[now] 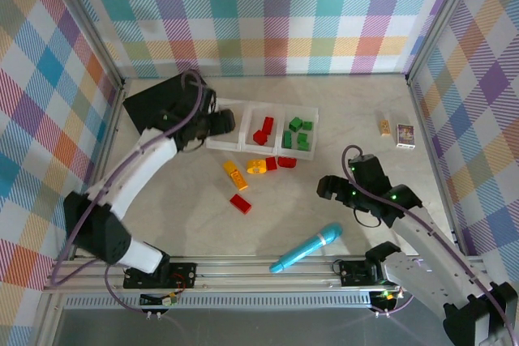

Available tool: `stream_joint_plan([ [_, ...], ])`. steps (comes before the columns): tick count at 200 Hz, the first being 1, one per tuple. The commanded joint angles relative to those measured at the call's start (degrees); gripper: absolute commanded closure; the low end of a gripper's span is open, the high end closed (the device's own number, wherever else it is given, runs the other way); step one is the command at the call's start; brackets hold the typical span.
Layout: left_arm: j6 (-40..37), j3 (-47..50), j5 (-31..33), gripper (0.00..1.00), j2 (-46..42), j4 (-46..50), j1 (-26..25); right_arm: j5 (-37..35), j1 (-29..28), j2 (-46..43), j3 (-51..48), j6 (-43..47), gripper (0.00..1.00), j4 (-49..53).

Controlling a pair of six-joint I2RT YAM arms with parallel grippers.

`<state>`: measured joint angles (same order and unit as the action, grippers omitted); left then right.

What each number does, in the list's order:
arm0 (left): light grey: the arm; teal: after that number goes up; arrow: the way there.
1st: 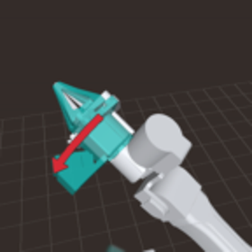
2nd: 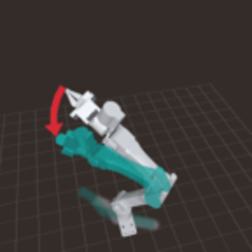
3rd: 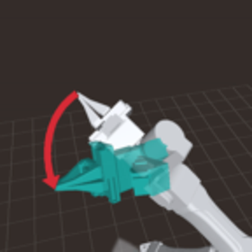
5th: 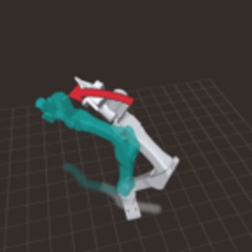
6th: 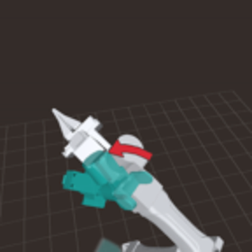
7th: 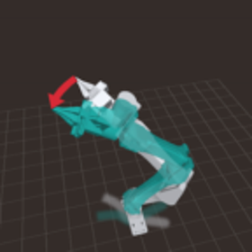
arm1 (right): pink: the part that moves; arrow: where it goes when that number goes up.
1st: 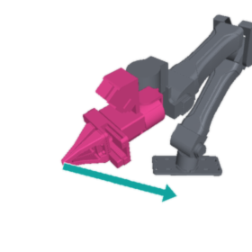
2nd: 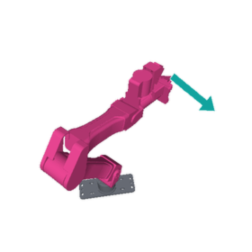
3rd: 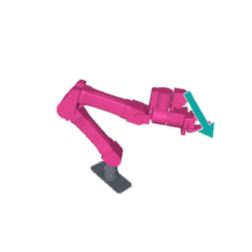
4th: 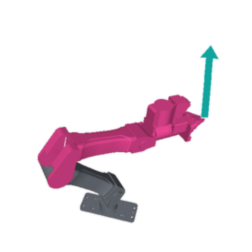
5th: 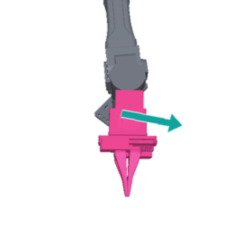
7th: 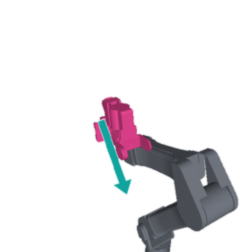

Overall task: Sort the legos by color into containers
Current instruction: Pick up the lego from the middle-left of the table.

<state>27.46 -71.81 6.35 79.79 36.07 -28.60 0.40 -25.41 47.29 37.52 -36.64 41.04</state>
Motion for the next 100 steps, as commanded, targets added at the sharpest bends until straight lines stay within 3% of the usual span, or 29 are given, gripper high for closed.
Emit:
stream_joint_plan([
  [1, 16.34, 11.49, 5.53, 0.23, -4.68, 0.69, -5.35, 3.98, 0.36, 2.60, 1.16, 0.41, 0.06, -1.03],
  [22, 29.96, 19.27, 10.03, 0.23, -8.59, -1.86, -12.77, 6.42, 0.27, 5.73, 1.50, 0.76, 0.06, -2.90],
  [45, 40.04, 20.74, 16.44, 0.21, -7.19, 0.36, -19.82, 9.09, 0.23, 8.39, 1.93, 0.80, 0.06, -4.59],
  [100, 54.15, 21.50, 13.89, 0.18, 0.46, 0.50, -21.73, 9.35, 0.18, 8.91, 1.84, 2.46, 0.06, -4.21],
])
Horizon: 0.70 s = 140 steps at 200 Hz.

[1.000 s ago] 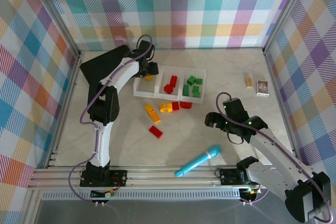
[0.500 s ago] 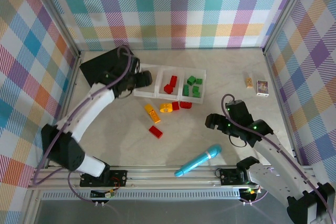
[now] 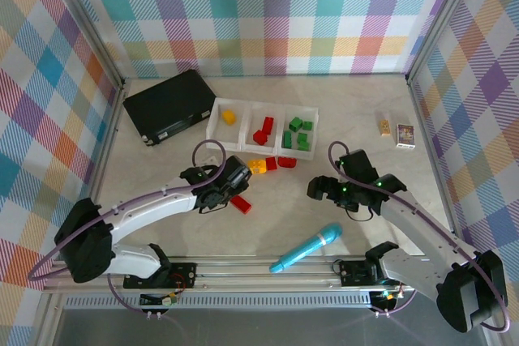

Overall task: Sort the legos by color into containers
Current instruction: Pick up the lego from the middle-left of the table.

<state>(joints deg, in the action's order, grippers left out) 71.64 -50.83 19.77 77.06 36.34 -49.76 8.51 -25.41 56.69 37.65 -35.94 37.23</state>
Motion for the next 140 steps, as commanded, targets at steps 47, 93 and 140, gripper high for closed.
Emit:
stream_joint_plan([
  [47, 14.49, -2.61, -3.11, 0.20, 12.05, -1.01, -1.38, 1.81, 0.18, -0.68, -0.04, 2.69, 0.06, -1.07],
  [93, 18.22, -3.72, -1.65, 0.27, 16.46, -2.03, -3.37, 1.44, 0.18, -1.20, -1.24, 2.98, 0.06, -1.60],
  [140, 19.61, -3.83, 0.32, 0.39, 20.30, -1.72, -3.68, 1.18, 0.20, -2.07, -2.06, 2.95, 0.06, -2.67],
])
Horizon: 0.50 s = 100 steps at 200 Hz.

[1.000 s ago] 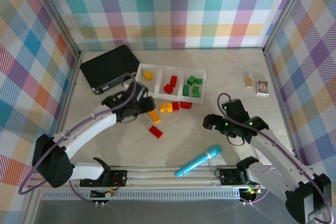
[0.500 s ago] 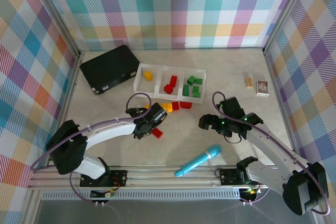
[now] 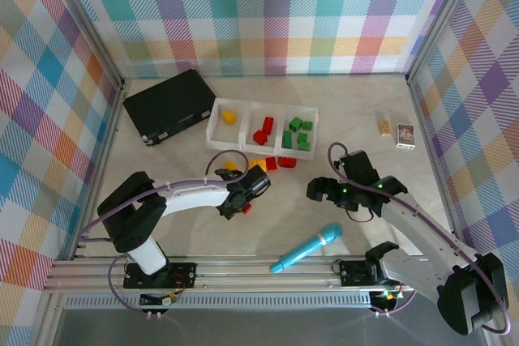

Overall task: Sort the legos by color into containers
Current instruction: Pick up the lego from the middle-left of the table.

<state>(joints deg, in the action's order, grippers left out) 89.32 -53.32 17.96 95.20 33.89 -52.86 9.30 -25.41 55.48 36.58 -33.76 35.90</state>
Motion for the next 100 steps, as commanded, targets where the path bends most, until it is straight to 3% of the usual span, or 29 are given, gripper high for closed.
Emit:
stream_joint_plan([
  [1, 1.96, -1.35, 2.15, 0.39, 2.26, 0.73, -0.58, 0.42, 0.19, -0.84, -1.03, 0.78, 0.06, -1.39],
  [23, 2.02, -1.27, 2.09, 0.45, 4.15, 0.13, -0.58, 0.33, 0.18, -0.83, -1.56, 0.62, 0.06, -1.96],
  [52, 1.28, -0.75, 1.38, 0.61, 6.27, -2.31, -0.58, -0.56, 0.18, -0.97, -2.04, 0.32, 0.05, -2.52],
  [74, 0.60, -0.65, 1.24, 0.63, 7.47, -3.14, -0.58, -1.93, 0.18, -0.53, -1.89, 0.55, 0.00, -2.27],
  [100, -0.91, -0.81, 1.46, 0.66, 7.84, -3.83, -0.58, -3.34, 0.26, -0.27, -1.09, 1.19, 0.01, -1.30],
])
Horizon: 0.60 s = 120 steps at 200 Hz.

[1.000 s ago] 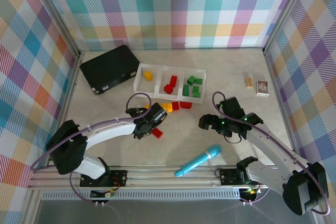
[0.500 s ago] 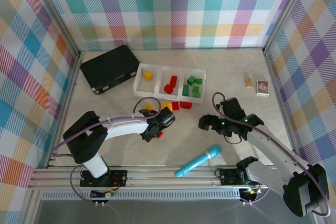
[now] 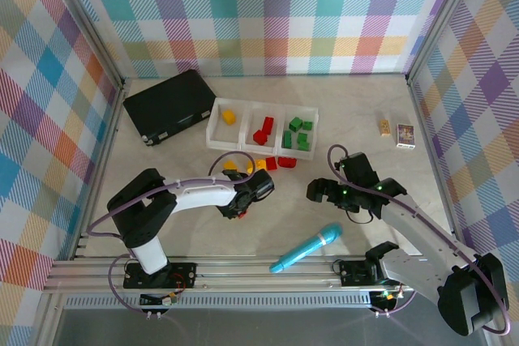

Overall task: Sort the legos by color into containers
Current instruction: Pick up the lego from the middle-left of the table.

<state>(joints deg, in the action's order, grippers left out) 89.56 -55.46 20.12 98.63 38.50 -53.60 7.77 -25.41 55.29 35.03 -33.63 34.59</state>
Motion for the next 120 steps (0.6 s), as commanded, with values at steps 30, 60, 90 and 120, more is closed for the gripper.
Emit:
stream_joint_plan([
  [30, -3.03, 1.41, 0.34, 0.71, 3.22, -8.52, 0.16, -4.05, 0.27, -0.92, 1.13, 1.37, 0.01, 1.45],
  [60, -5.14, 2.22, 2.55, 0.81, 0.54, -8.19, 0.17, -5.39, 0.31, -2.25, 0.99, 1.54, 0.01, 2.17],
  [90, -8.41, 1.87, 5.31, 0.89, -3.97, -5.57, 0.08, -6.40, 0.37, -3.23, 0.80, 1.21, 0.01, 3.23],
  [120, -16.33, -1.22, 7.79, 0.91, -10.46, -3.55, 0.12, -8.24, 0.42, -5.28, 0.99, 0.60, 0.01, 4.77],
])
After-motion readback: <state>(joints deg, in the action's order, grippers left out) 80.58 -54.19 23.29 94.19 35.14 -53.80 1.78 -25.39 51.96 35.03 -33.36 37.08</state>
